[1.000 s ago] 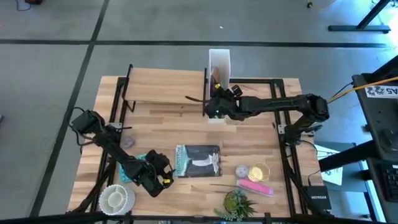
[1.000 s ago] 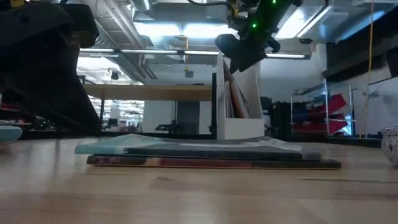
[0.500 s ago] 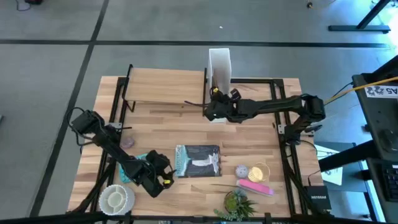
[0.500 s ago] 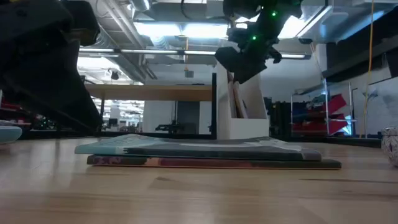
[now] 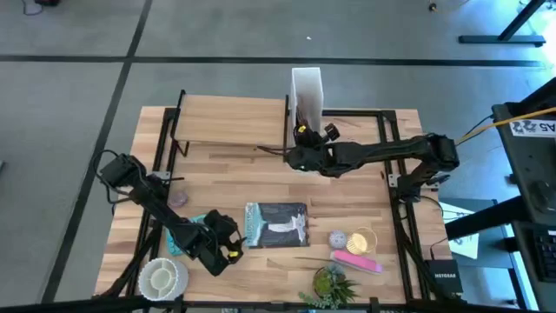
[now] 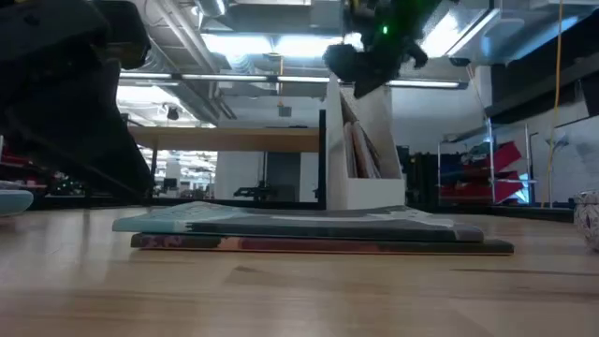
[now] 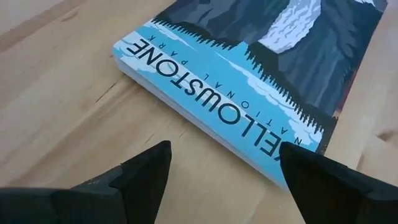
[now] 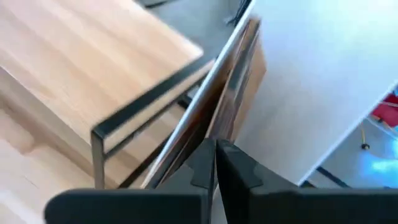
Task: Stock shelves
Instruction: Remove the brown book from the book organizer
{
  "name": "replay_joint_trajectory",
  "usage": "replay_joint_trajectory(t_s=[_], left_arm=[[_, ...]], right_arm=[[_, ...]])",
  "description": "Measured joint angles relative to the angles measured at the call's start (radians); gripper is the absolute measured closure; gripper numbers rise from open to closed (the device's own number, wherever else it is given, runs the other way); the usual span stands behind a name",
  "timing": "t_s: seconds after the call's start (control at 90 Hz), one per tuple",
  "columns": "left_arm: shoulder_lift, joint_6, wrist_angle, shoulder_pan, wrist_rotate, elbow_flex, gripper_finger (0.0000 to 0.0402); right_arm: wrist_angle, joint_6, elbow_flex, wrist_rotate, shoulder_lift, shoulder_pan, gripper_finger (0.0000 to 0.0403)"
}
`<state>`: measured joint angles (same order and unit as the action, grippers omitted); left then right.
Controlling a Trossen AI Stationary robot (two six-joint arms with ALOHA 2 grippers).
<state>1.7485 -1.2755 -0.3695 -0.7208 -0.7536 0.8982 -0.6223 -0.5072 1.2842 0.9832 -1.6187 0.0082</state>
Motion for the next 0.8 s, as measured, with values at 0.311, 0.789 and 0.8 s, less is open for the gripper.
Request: replay_joint_trajectory(t_s=[0.311,0.789,0.8], left_arm=[[0.000,0.000,-0.001,0.000,0.000,0.000,0.0119],[0.000,0.027,0.018,0.000,0.000,0.000,0.0119],[0.000,0.027,0.018,0.000,0.000,0.000,0.0119]], right_arm=[[-0.037,0.005,0.042,-0.219,0.039,-0.003,0.0395],[-0.008,-0.092,-0.058,-0.318,0.010,-0.146,0.0217],[0.000,-0.092,-0.062,-0.317,0.010,-0.147,0.0217]])
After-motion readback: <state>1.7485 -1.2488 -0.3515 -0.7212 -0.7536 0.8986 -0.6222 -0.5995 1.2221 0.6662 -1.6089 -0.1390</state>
